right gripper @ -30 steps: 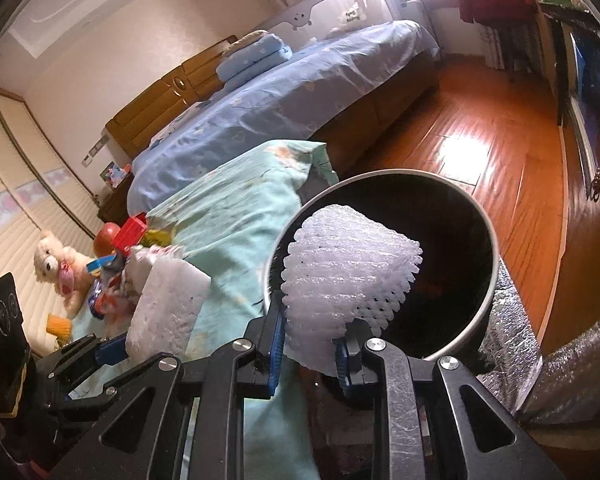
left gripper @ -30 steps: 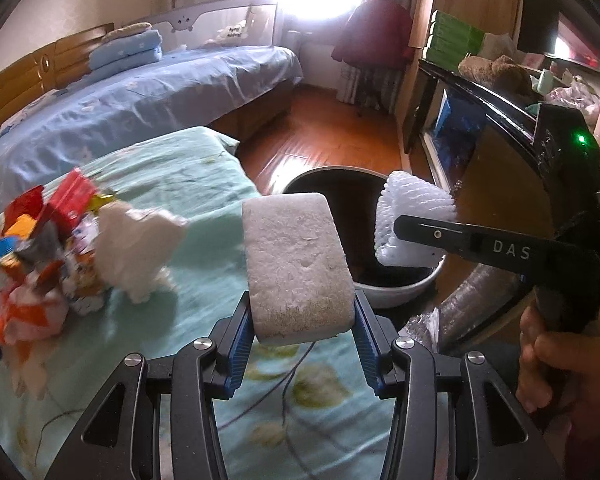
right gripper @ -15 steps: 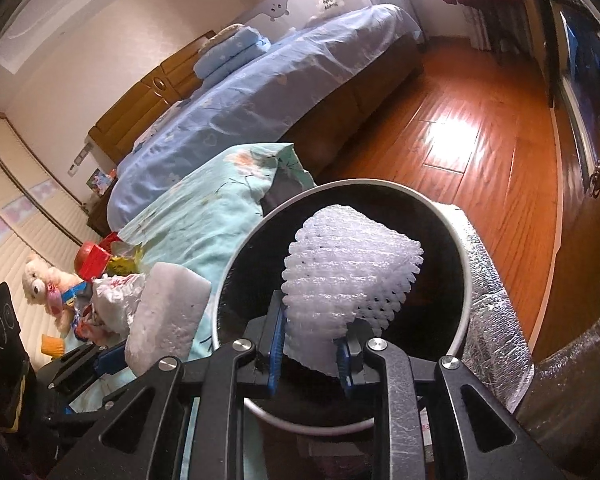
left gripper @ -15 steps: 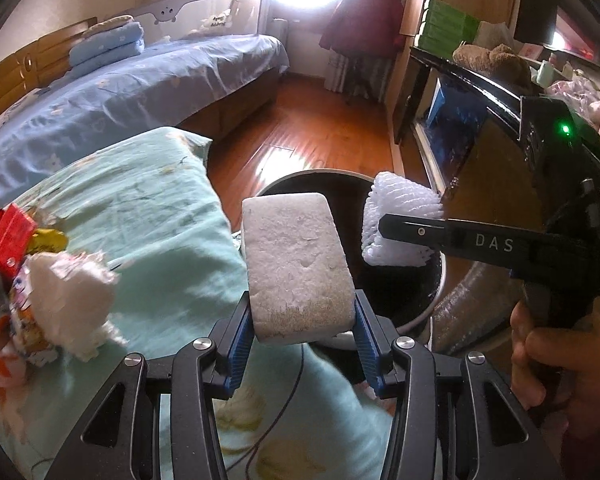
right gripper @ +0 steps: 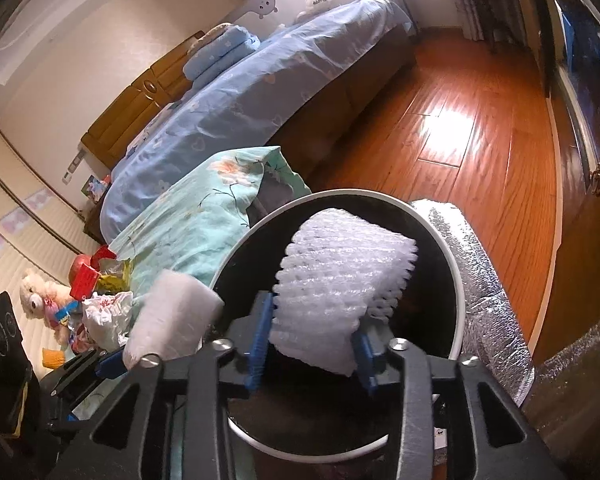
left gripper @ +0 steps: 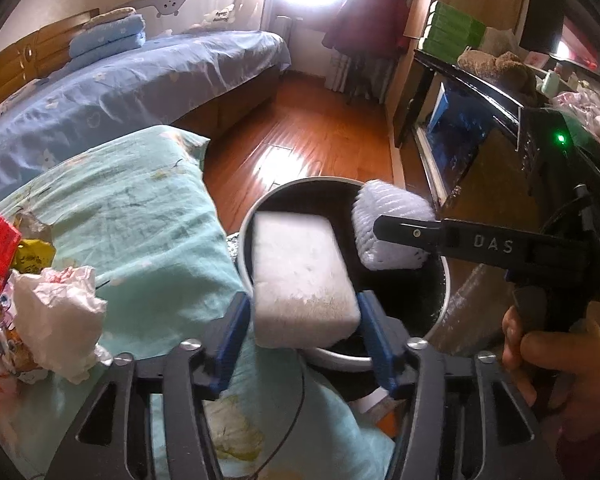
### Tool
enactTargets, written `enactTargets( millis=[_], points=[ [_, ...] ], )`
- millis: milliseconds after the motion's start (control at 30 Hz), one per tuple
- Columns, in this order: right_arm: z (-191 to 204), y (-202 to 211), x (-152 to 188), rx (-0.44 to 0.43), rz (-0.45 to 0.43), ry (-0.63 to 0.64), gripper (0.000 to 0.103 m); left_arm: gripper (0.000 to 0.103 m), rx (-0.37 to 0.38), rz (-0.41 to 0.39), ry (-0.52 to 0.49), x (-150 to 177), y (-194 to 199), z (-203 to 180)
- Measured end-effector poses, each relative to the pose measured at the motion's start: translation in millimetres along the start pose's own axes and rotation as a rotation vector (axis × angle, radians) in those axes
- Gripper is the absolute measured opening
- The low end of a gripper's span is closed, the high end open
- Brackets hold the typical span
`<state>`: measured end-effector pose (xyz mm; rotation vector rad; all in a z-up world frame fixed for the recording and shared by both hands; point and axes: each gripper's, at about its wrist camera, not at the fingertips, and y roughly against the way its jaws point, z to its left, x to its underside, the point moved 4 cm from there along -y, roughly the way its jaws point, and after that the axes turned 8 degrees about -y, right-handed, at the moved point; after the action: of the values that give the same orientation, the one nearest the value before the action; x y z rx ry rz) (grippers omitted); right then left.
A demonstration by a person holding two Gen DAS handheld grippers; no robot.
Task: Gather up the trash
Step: 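Open the right tool over the bin while the left tool releases the sponge block into it, then move both open tools back over the trash on the bed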
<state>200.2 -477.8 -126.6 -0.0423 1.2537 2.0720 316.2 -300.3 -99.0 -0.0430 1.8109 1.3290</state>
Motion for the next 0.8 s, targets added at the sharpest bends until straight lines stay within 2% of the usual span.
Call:
enactTargets(
  millis=[133,267,333,400,800],
  points=[
    [-1,1,1,0.007,-0.007,-0.006,0.053,0.063,-0.007,-0.011,0.013,8,10,2],
    [2,6,6,-0.001,-0.021,-0.015,0.054,0.063,-0.015,-0.03,0.036,20,25,7],
    [6,8,11,-0.004,-0.03,-0.01,0.068,0.064,-0.024,-0.037,0.049,29,34,10],
    [12,10,18,-0.008,-0.043,-0.001,0.073,0.064,-0.037,-0.044,0.064,38,44,15],
    [58,19,66,-0.055,-0.085,0.06,0.082,0.064,-0.12,-0.078,0.172,94,99,43]
  ],
)
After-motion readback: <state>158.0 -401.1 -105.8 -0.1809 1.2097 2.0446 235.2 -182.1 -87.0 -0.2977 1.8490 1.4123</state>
